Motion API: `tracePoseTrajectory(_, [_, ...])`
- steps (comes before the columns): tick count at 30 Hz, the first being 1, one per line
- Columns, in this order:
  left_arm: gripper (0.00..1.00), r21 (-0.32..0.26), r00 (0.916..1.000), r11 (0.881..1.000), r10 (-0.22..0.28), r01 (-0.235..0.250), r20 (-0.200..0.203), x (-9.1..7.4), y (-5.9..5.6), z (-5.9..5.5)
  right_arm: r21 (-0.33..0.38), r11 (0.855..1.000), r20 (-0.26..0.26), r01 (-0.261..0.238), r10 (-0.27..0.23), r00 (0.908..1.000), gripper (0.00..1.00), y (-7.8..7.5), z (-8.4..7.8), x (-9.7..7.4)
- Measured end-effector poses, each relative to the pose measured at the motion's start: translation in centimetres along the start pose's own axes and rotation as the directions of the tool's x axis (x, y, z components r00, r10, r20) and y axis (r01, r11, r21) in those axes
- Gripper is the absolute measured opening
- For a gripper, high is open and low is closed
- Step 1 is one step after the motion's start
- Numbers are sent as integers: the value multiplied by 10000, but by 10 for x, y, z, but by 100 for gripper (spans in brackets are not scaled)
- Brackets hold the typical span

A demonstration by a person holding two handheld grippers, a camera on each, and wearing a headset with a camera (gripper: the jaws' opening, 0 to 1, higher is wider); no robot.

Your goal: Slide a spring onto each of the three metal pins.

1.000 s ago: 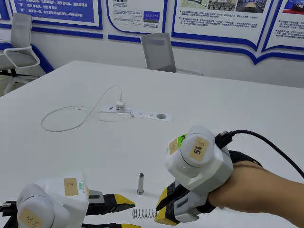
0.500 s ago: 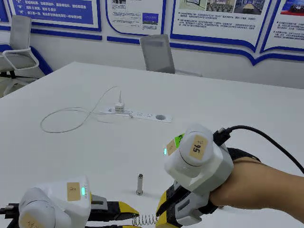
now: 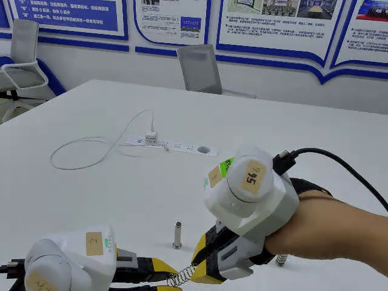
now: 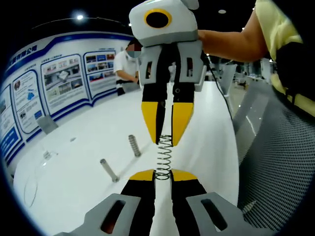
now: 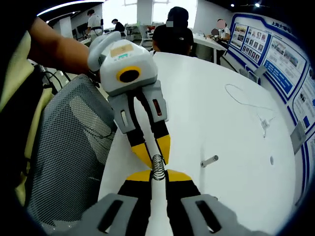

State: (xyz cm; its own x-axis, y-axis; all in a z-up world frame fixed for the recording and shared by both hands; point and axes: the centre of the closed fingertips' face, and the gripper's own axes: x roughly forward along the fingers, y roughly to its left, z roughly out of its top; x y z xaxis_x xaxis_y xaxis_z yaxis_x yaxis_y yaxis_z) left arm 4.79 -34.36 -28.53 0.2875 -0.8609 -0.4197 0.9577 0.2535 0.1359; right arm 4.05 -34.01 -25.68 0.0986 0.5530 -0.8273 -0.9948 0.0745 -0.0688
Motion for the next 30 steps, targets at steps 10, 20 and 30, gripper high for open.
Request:
tracePoseTrajectory(10, [11,-121,10000,9999,2,-1,91,1,-1,3,-238,9997,193,96,-92,9998,11,0,12,-1])
tracePoseTrajectory(20, [11,-145,9999,9999,-83,85,142,3,-3,7,-478,9989,361,34,-17,9993,11,4,27,4])
tracePoseTrajectory(30, [11,-169,9998,9998,-41,44,169,2,-3,7,-518,9987,315,29,-13,9995,11,3,27,3])
